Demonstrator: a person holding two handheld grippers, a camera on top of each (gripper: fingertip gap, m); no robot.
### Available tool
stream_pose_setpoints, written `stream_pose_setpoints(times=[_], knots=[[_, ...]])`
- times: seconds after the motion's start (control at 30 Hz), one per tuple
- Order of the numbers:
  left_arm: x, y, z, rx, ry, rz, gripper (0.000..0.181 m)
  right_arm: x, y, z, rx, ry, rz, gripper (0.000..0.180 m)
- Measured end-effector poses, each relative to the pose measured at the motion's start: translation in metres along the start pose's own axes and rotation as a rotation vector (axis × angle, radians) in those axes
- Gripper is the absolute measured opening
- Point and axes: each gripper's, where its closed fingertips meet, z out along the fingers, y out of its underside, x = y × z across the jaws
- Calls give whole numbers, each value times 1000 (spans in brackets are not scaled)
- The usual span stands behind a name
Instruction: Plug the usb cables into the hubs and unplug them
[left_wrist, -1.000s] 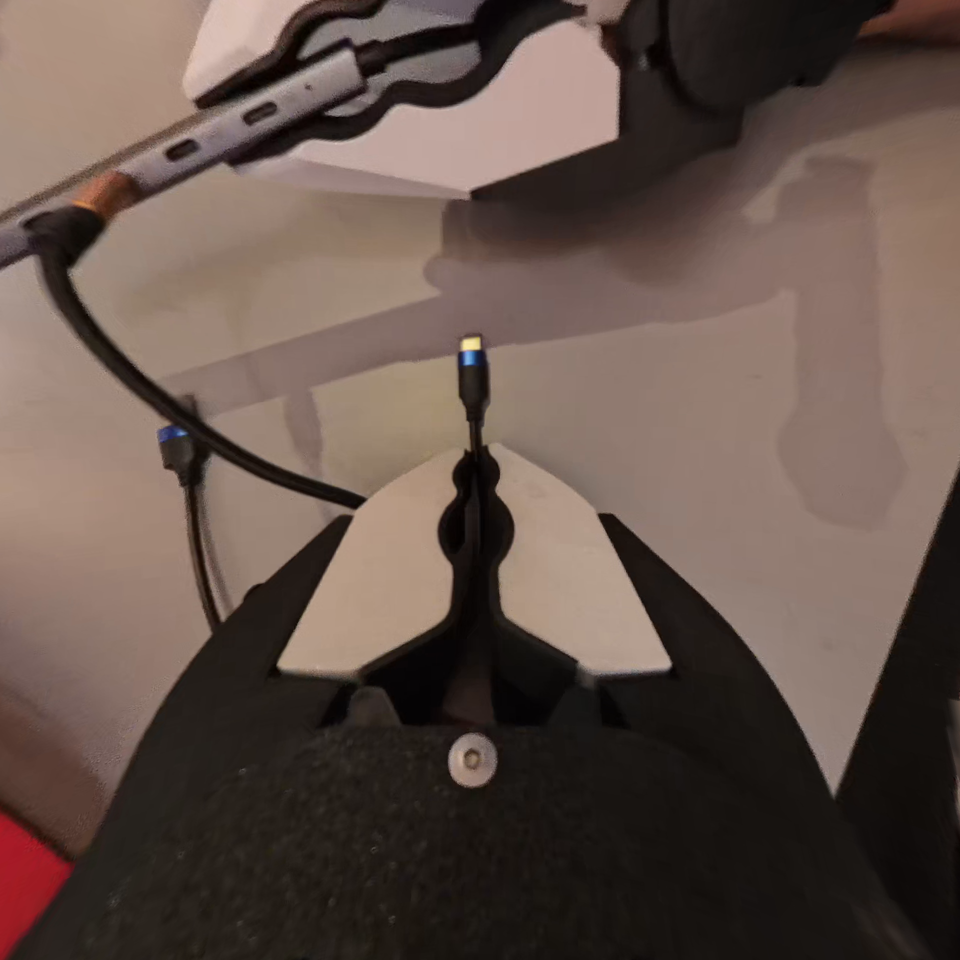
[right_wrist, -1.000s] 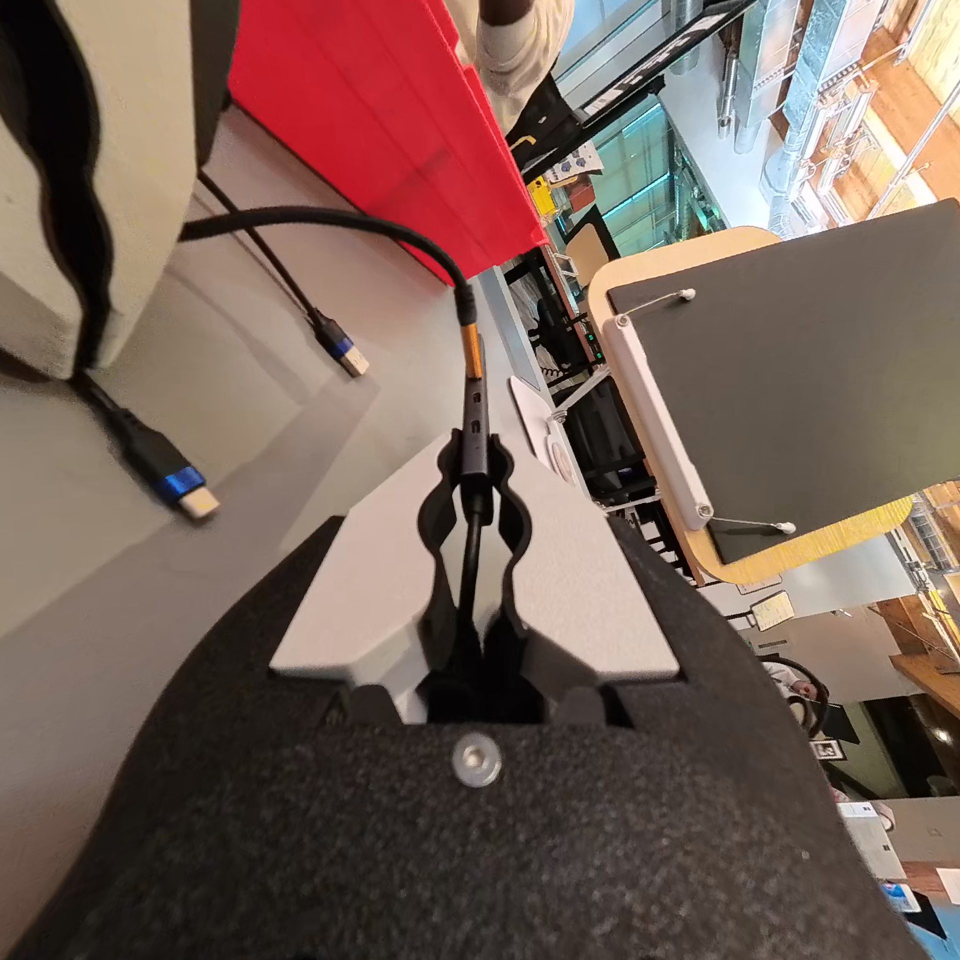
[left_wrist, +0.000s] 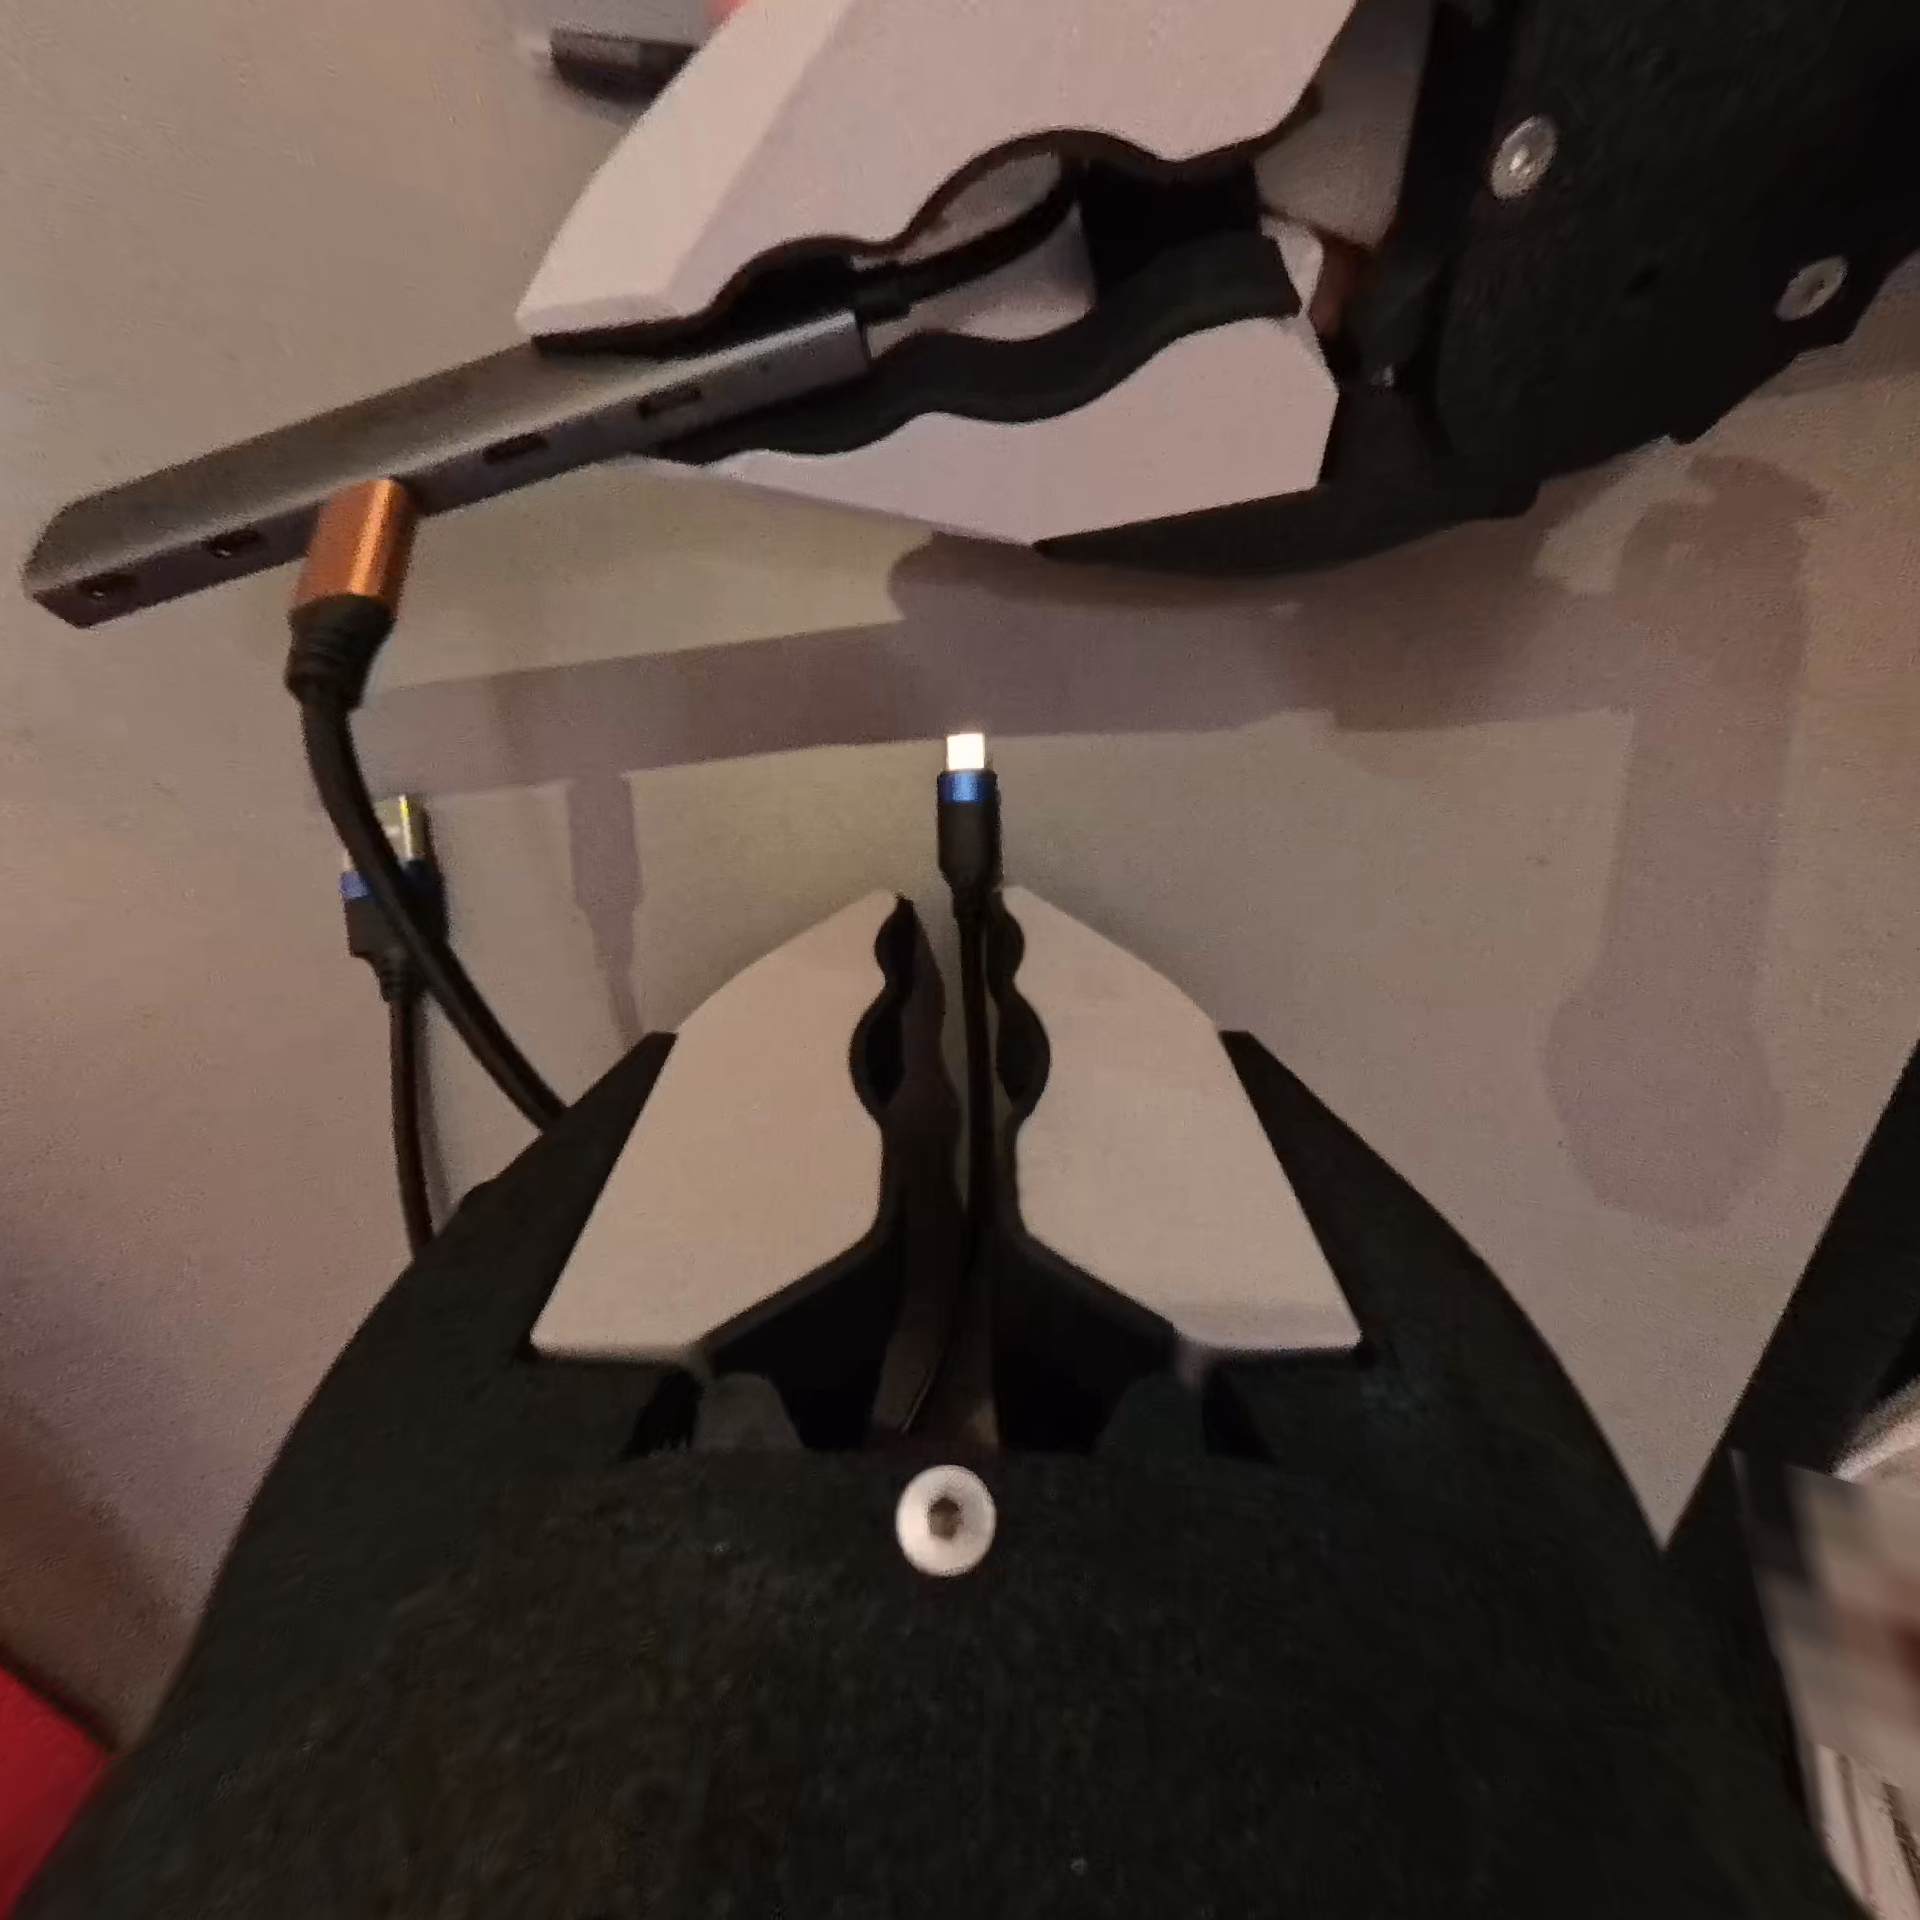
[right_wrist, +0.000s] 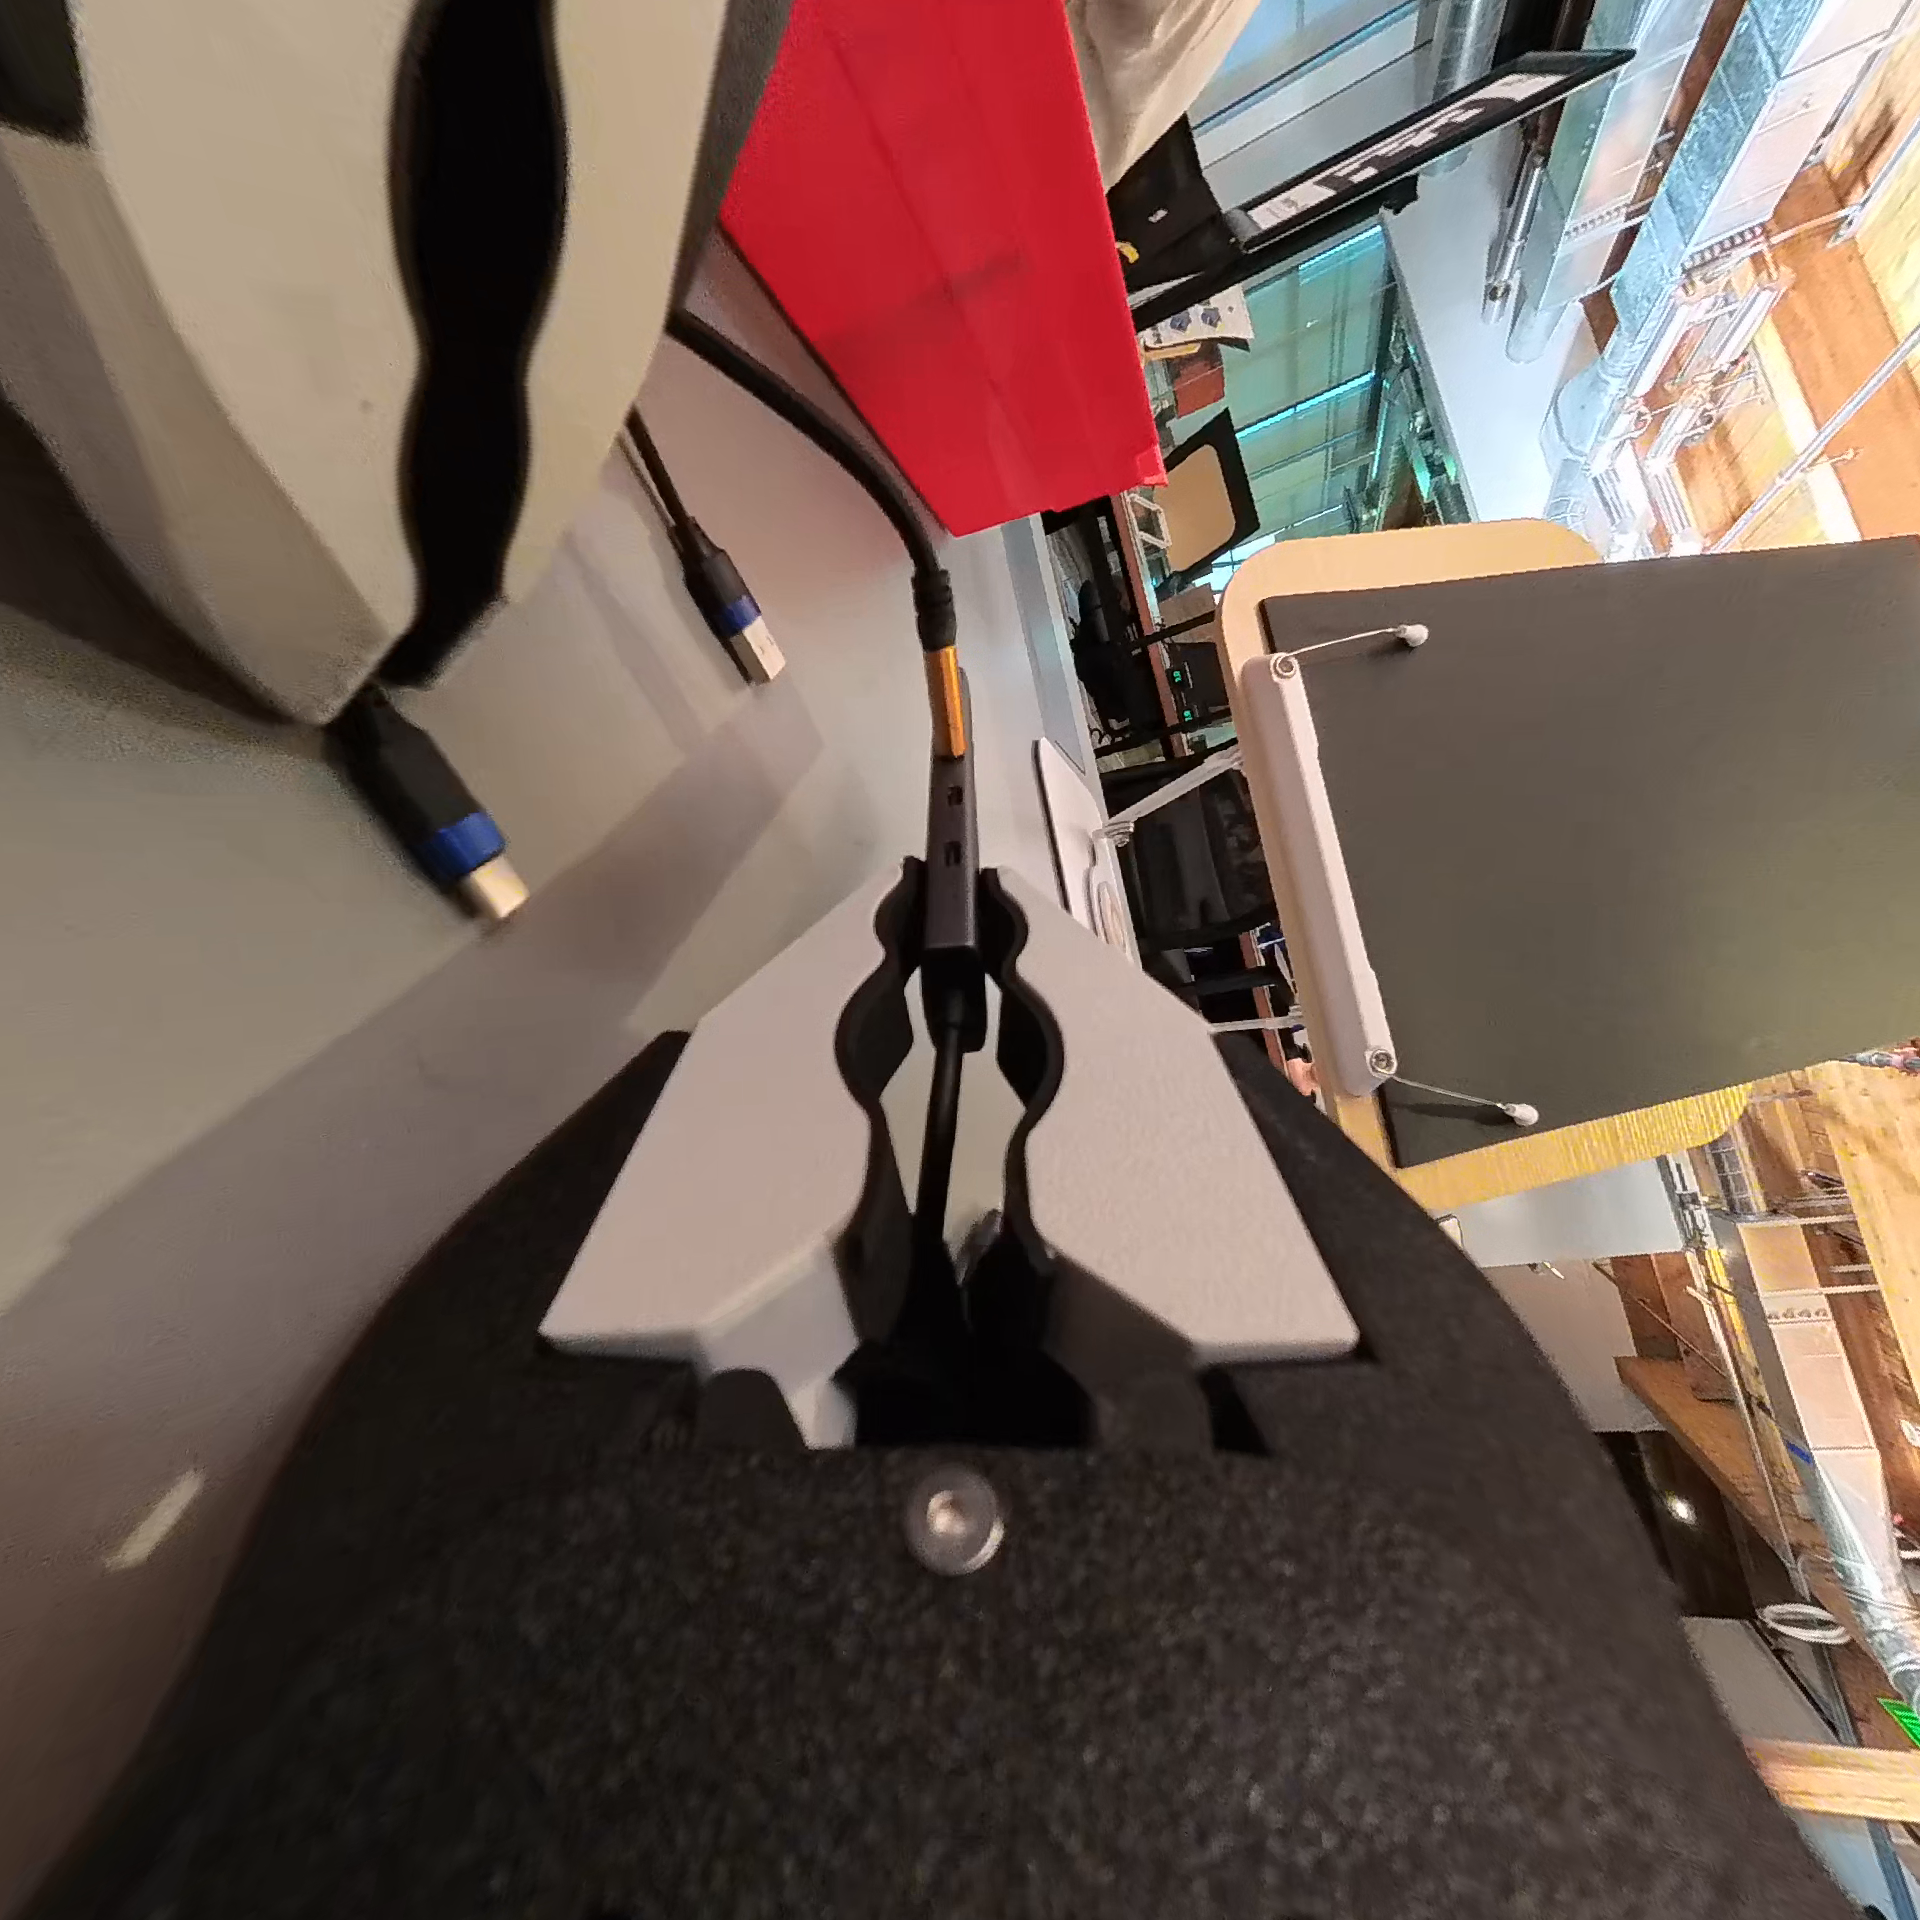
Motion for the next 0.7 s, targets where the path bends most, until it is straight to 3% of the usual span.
stream_pose_setpoints(times=[0.27,0.43,0.7], knots=[[-3,4,-9,-50,4,63,5,-2,1,1,-6,3,-27,8],[-14,-28,-41,-33,-46,86,4,0,-7,0,-17,49,-123,9],[-25,-26,-37,-76,-84,65,4,-7,-18,-2,3,79,-235,8]])
